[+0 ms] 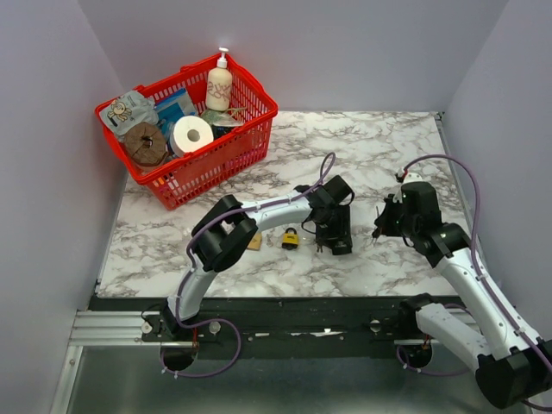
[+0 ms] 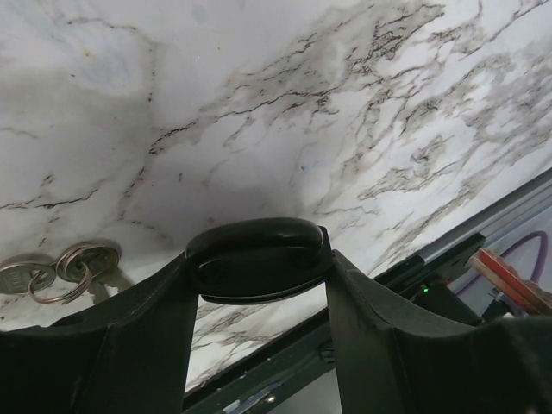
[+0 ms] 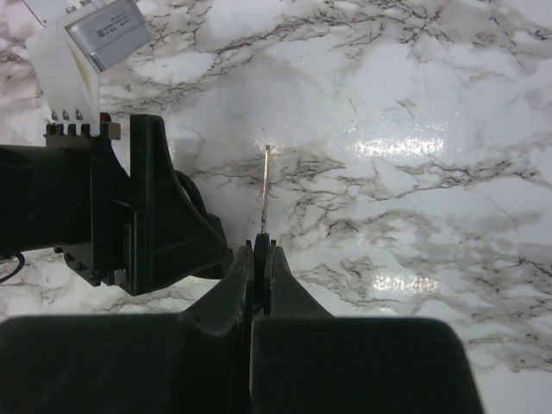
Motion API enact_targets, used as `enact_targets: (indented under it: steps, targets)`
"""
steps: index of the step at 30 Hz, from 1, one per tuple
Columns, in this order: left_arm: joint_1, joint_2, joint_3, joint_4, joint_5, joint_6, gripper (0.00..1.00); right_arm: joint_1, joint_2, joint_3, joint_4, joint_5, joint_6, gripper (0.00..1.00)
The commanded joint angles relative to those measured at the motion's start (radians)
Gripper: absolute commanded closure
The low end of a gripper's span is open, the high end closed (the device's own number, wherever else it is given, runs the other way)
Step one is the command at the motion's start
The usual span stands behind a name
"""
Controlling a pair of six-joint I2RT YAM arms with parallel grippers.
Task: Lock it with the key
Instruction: Place the lock at the center of the board, then place the key at the center of the board.
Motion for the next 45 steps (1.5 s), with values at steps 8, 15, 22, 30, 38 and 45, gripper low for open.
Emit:
enact_targets:
  steps: [8, 15, 22, 30, 38, 45]
  targets:
    - [0.003, 0.052, 0.059, -0.005, 0.001, -0.028, 0.61, -0.044, 0.135, -0.015, 0.031, -0.071, 0.029, 0.99]
    - [0.011, 0.063, 0.073, -0.020, -0.002, -0.023, 0.36, -0.087, 0.228, -0.018, 0.042, -0.117, 0.031, 0.99]
    - [0.017, 0.066, 0.078, -0.028, -0.004, -0.011, 0.20, -0.130, 0.302, -0.007, 0.043, -0.153, 0.043, 0.99]
    - [0.028, -0.003, 0.076, 0.047, 0.013, 0.009, 0.14, -0.142, 0.309, -0.012, 0.058, -0.174, 0.040, 0.99]
    - [0.066, -0.182, 0.079, 0.084, 0.007, 0.081, 0.01, -0.162, 0.414, -0.001, 0.094, -0.166, 0.006, 0.99]
    - [0.112, -0.340, -0.011, 0.103, 0.006, 0.135, 0.01, -0.167, 0.502, 0.016, 0.092, -0.154, 0.003, 0.99]
